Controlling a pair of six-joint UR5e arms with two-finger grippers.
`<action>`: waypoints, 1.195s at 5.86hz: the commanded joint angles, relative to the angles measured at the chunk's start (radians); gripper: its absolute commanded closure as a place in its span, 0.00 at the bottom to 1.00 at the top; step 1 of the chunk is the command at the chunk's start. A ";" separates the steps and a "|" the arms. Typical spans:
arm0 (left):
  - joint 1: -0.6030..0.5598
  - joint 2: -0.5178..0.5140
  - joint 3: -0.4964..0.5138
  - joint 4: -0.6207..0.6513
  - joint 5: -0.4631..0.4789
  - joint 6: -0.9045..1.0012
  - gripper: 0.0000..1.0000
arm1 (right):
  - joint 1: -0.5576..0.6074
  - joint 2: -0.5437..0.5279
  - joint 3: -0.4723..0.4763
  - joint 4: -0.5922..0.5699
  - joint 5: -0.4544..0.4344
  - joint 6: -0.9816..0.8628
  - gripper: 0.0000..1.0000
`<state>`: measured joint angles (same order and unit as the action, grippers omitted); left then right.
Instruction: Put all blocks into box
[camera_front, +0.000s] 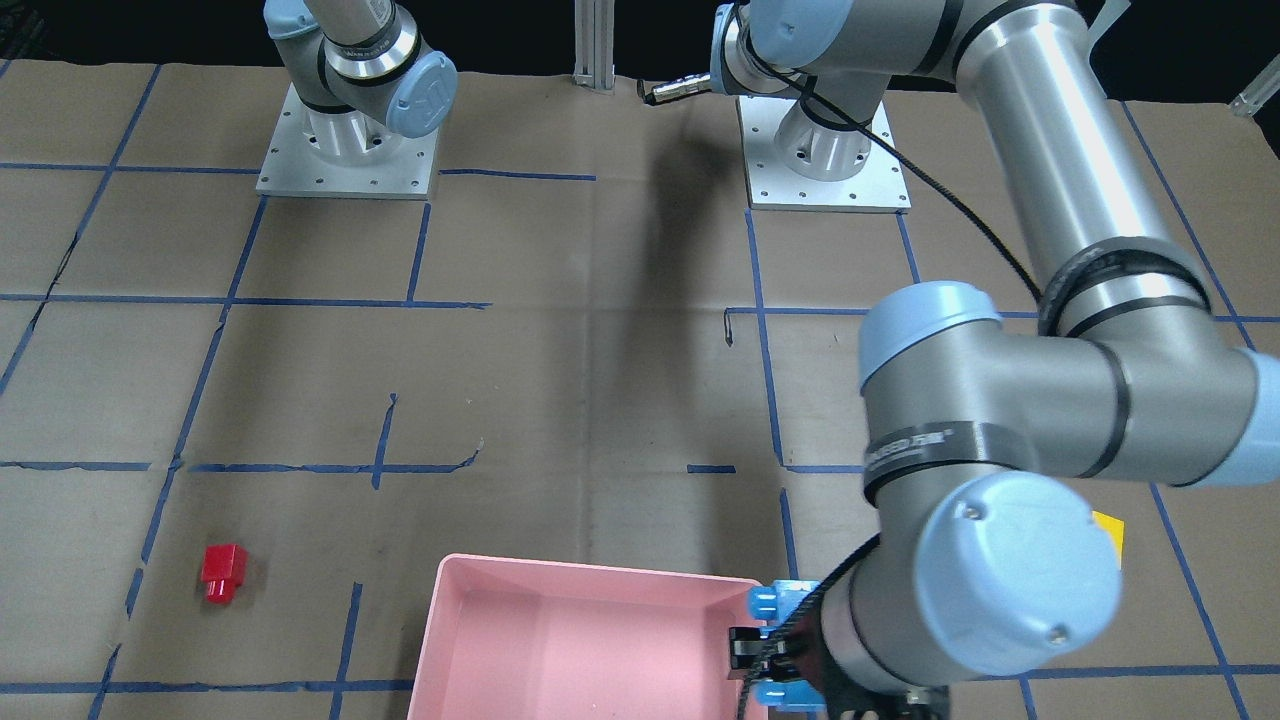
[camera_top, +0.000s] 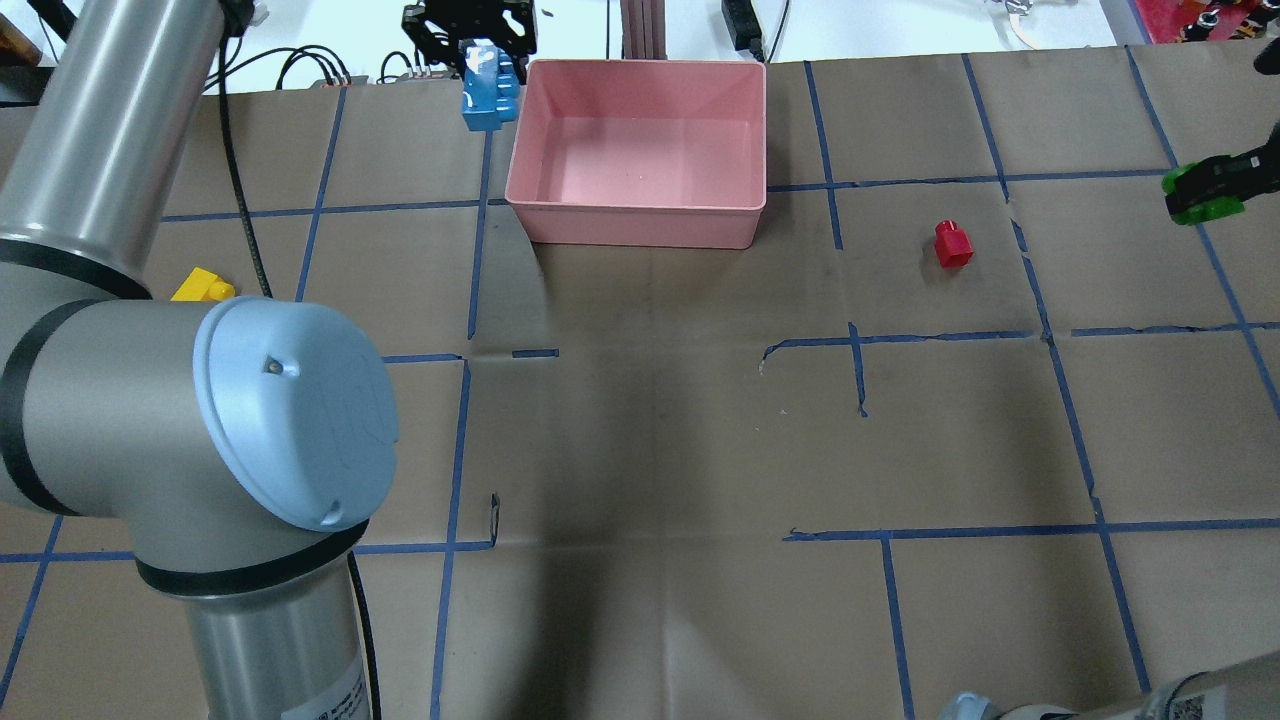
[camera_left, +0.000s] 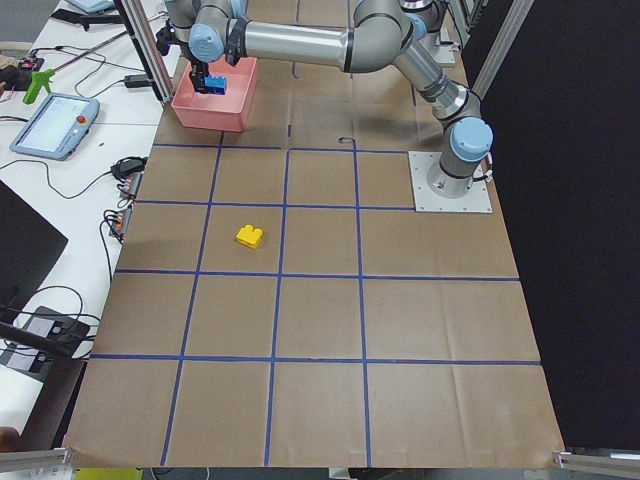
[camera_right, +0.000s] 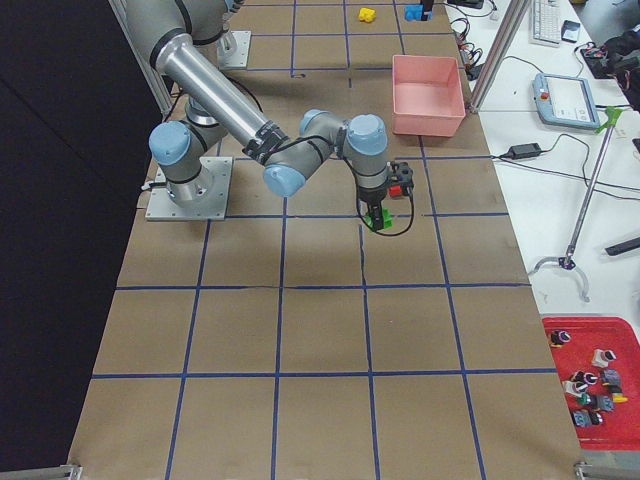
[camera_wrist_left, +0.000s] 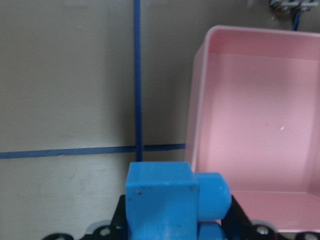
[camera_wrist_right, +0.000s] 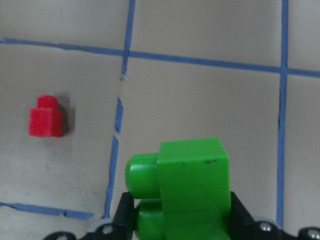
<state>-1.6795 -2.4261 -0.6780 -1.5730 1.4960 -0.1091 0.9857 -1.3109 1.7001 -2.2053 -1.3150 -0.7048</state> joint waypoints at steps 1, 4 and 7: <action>-0.074 -0.083 -0.006 0.138 0.003 -0.081 0.70 | 0.136 0.069 -0.101 0.001 0.050 0.008 0.94; -0.079 -0.076 -0.011 0.188 0.012 -0.092 0.01 | 0.273 0.157 -0.258 -0.001 0.034 0.135 0.94; -0.043 0.059 -0.015 0.173 0.004 -0.161 0.01 | 0.437 0.205 -0.324 0.004 0.030 0.405 0.93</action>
<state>-1.7399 -2.4193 -0.6848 -1.3885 1.5001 -0.2458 1.3724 -1.1188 1.3882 -2.2023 -1.2851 -0.3942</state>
